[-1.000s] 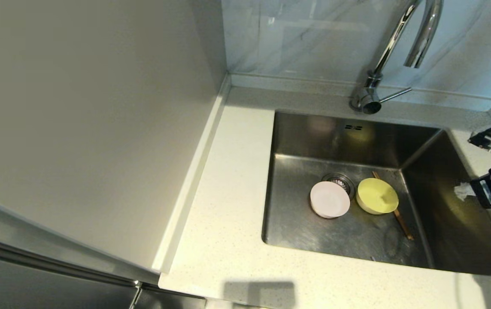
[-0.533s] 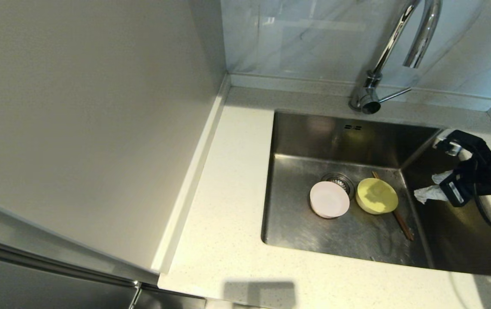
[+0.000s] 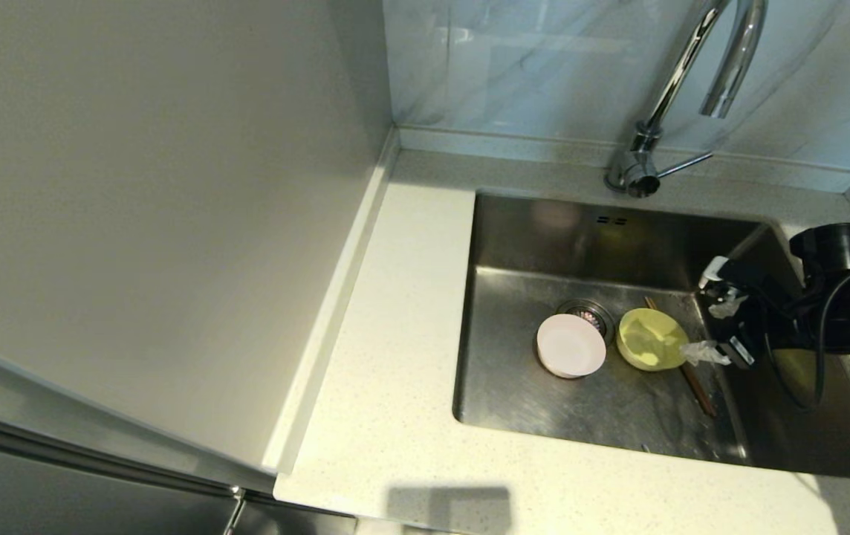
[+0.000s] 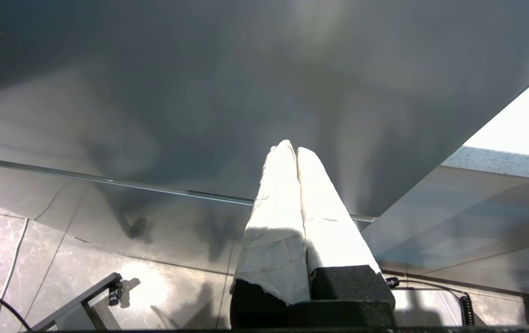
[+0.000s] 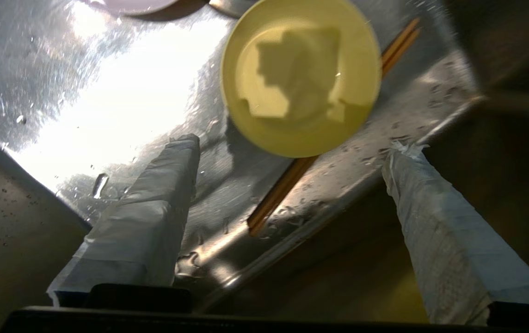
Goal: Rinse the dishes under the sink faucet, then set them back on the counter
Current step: Put a bowl back to the table from the sink
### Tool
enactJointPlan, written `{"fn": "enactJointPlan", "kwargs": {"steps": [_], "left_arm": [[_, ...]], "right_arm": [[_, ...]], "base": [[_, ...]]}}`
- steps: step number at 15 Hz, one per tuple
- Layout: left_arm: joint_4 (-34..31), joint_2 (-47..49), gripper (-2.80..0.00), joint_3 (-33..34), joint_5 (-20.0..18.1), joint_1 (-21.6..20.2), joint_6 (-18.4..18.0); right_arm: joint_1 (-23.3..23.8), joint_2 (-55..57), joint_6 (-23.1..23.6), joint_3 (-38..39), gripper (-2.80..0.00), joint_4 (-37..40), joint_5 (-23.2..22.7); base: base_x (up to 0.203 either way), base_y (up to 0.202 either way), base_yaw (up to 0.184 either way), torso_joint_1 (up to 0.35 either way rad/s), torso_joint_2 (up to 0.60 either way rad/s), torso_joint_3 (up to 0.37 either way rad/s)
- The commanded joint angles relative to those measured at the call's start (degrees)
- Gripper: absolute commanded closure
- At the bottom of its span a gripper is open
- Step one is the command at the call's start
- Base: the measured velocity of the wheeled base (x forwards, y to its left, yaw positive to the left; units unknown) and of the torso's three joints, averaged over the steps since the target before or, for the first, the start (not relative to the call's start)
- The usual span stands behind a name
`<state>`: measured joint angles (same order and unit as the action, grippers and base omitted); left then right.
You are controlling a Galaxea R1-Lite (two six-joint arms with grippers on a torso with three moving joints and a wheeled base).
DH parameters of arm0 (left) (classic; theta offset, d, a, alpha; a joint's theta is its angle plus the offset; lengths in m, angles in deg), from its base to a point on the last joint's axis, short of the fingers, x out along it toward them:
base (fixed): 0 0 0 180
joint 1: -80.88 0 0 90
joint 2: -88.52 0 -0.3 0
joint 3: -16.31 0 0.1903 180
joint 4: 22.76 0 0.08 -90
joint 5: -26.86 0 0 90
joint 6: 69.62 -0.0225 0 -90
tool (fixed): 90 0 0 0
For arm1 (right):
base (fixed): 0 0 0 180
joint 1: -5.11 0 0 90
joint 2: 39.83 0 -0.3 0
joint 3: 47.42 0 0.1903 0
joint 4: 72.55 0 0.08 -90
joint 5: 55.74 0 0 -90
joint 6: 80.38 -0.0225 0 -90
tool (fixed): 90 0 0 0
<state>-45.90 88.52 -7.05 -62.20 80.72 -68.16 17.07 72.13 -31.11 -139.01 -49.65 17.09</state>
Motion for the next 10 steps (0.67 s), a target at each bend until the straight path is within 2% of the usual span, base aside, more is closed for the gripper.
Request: {"fn": "enactJointPlan", "kwargs": {"steps": [1,10], "left_arm": [[0.0,-0.2,0.00,0.0,0.0,0.0,0.0],[0.0,-0.2,0.00,0.0,0.0,0.0,0.0]], "right_arm": [[-0.6,2.8,0.4,0.4,-2.80,-0.1,0.0],[-5.0,11.5,0.0,1.0,-2.80,-9.0,1.8]], "base": [[0.000,0.000,0.000,0.000,0.00,0.000],[0.000,0.000,0.000,0.000,0.00,0.000]]}}
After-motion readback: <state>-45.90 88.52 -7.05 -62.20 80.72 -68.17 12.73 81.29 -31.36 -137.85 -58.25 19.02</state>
